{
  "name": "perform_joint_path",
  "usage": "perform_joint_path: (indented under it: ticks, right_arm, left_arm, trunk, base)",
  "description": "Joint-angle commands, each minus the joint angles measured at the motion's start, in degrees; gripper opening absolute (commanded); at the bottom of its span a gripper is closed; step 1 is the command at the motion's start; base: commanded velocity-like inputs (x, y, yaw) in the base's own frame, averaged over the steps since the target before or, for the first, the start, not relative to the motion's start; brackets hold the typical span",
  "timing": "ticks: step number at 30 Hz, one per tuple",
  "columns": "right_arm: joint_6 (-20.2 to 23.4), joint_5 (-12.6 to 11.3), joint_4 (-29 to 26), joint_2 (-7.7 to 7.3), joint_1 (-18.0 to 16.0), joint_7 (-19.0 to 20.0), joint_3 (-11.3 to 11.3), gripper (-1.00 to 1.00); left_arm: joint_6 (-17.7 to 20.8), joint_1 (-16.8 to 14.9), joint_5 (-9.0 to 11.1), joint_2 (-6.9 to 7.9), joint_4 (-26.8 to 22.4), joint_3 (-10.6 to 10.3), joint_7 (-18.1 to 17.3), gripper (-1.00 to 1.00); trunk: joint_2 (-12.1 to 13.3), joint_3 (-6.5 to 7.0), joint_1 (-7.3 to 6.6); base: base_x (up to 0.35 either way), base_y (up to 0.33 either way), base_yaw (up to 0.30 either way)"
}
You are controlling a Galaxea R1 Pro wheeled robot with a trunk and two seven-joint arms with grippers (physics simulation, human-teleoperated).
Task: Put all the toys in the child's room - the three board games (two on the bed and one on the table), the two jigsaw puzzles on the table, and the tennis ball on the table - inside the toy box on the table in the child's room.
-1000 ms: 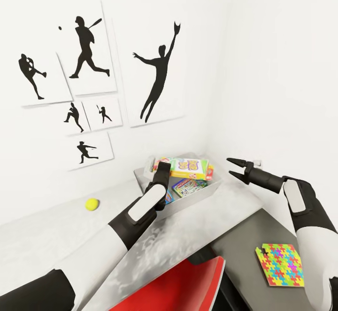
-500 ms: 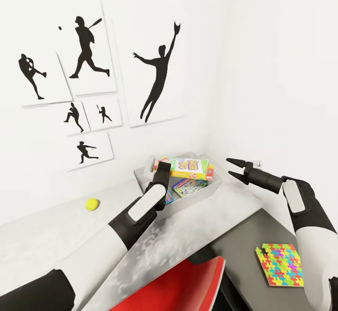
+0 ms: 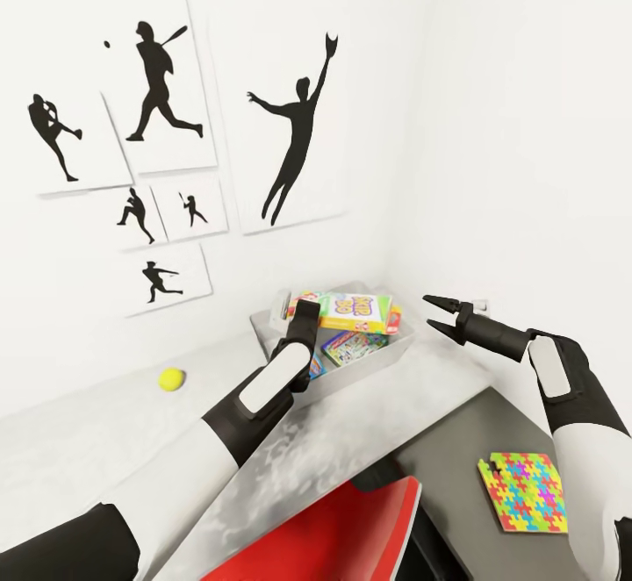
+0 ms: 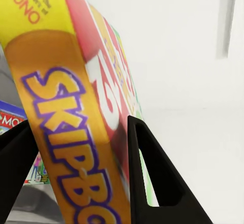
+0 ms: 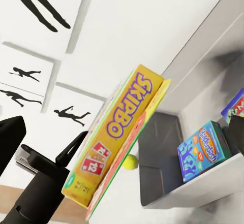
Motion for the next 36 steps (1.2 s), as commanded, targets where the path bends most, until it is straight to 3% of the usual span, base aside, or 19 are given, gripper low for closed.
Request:
perform_joint_path:
  ticks: [1,36]
  right_arm:
    - [0.24,0.31,0.01,0.01,-0.06,0.38,-0.12,1.00]
    - [0.35,-0.08,-0.09,-0.20,-0.06,0.44,0.16,1.00]
  left_arm:
    - [-0.29,-0.11,0.16,0.00,-0.20,-0.11,0.18,-1.00]
    - [-0.23,-0.17,0.13,0.00,-2.15,-0.12,0.44,-1.00]
  trunk:
    - [-0.13,-0.22,0.03]
    - [-0.13,-3.50,0.03]
  base:
    - [0.000,0.000,0.000]
    - [0.000,0.000,0.000]
